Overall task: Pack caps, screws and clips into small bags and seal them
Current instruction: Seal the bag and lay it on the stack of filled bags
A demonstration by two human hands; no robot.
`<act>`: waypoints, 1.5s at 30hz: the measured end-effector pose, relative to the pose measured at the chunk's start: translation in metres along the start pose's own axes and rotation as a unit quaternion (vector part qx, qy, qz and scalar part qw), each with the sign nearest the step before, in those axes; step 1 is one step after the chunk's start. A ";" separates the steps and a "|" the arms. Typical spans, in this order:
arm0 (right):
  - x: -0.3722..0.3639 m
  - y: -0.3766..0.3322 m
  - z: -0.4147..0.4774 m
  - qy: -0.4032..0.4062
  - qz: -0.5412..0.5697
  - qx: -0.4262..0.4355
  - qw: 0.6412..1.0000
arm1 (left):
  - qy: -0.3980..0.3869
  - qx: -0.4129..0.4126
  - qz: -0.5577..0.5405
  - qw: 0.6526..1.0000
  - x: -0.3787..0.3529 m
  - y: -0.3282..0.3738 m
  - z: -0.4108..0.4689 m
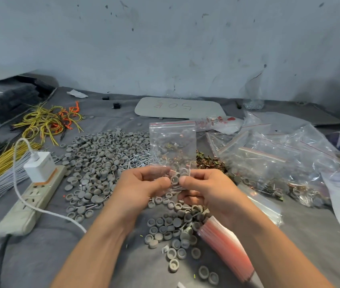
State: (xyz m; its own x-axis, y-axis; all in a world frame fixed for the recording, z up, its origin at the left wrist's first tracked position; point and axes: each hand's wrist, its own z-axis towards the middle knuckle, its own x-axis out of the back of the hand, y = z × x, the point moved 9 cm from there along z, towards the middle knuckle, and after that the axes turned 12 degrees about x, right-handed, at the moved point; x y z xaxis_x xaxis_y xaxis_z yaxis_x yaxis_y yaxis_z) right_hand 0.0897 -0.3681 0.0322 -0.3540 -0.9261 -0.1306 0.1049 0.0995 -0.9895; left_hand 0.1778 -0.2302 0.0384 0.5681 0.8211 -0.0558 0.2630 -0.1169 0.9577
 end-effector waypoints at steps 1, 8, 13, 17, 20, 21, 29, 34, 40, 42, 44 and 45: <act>0.004 -0.001 -0.002 0.010 0.010 -0.003 1.000 | 0.005 -0.001 0.000 1.000 -0.001 0.001 0.000; 0.039 -0.014 -0.015 0.055 0.043 0.014 0.997 | -0.036 0.031 -0.053 0.997 -0.040 0.001 -0.002; 0.111 -0.035 -0.033 0.229 -0.018 0.087 0.969 | -0.081 -0.004 -0.011 0.997 -0.113 0.016 0.006; 0.179 -0.047 -0.065 0.404 -0.004 0.121 0.907 | -0.068 -0.074 0.040 0.994 -0.191 0.036 0.032; 0.216 -0.076 -0.105 0.539 -0.289 0.146 0.777 | -0.010 -0.116 0.158 0.981 -0.231 0.039 0.049; 0.214 -0.085 -0.107 0.531 -0.386 0.164 0.736 | -0.005 -0.123 0.185 0.975 -0.241 0.037 0.053; 0.198 -0.014 -0.015 0.099 -0.640 0.031 0.761 | -0.051 -0.202 0.433 0.877 -0.280 0.034 0.079; 0.210 0.002 -0.003 0.053 -0.680 -0.009 0.731 | -0.061 -0.269 0.551 0.788 -0.291 0.028 0.076; 0.217 -0.025 -0.022 0.243 -0.495 0.071 0.831 | -0.109 -0.216 0.550 0.799 -0.288 0.027 0.075; 0.215 -0.040 -0.042 0.312 -0.466 0.108 0.821 | -0.094 -0.211 0.527 0.818 -0.270 0.028 0.064; 0.196 -0.051 -0.057 0.321 -0.491 0.133 0.799 | -0.052 -0.233 0.475 0.847 -0.238 0.038 0.049; 0.179 -0.055 -0.061 0.299 -0.501 0.137 0.800 | -0.033 -0.244 0.451 0.858 -0.220 0.042 0.040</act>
State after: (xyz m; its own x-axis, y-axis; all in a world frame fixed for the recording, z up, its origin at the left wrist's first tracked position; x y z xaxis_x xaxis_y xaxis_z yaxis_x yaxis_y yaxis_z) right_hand -0.0360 -0.5176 0.0592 -0.7615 -0.1416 0.6325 -0.3395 -0.7442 -0.5753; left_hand 0.0955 -0.4381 0.0800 0.4166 0.4841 0.7694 -0.6551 -0.4269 0.6233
